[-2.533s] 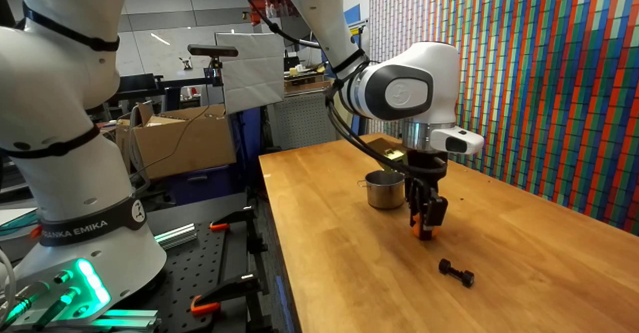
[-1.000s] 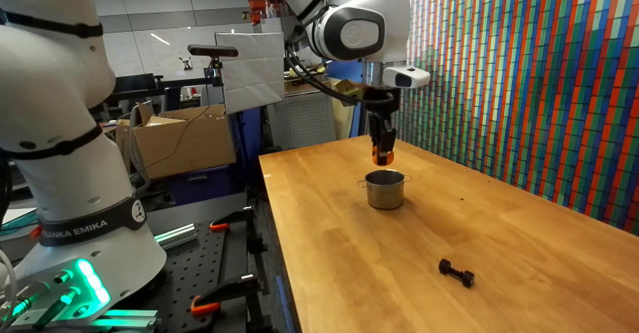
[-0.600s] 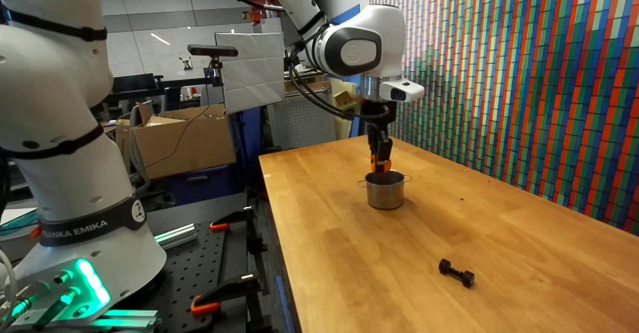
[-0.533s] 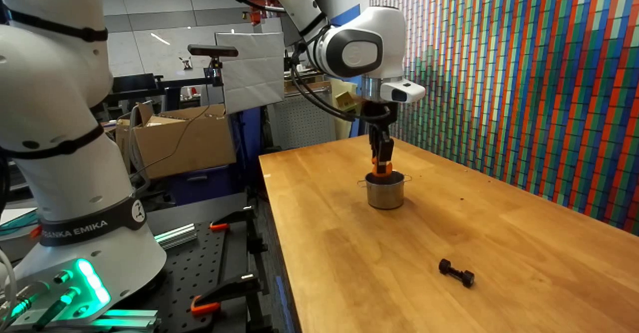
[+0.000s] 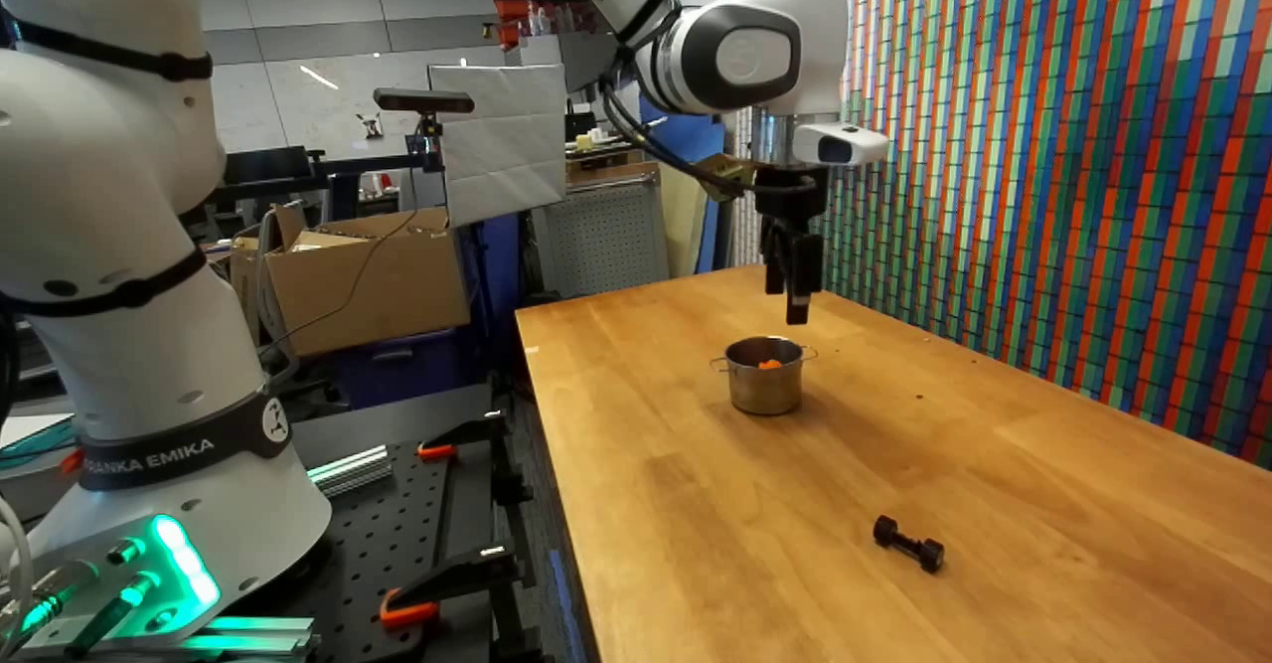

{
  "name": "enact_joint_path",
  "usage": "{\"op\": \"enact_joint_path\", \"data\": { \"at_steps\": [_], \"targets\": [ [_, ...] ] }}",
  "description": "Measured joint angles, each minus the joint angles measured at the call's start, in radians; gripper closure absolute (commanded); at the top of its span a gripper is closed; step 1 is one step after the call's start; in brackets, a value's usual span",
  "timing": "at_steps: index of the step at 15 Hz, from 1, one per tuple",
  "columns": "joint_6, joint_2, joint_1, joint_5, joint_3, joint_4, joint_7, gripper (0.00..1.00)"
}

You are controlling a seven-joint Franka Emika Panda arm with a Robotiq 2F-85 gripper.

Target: Put the orange rubber duck inside the silver pot

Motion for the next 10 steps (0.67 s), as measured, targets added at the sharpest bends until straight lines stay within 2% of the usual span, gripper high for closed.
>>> {"op": "enact_joint_path", "data": {
  "at_steps": [4, 10],
  "targets": [
    [-0.237, -0.101, -0.027, -0.049, -0.034, 0.042, -0.01, 0.0],
    [-0.598, -0.262, -0.053, -0.077, -0.036, 0.072, -0.034, 0.0]
  ]
}}
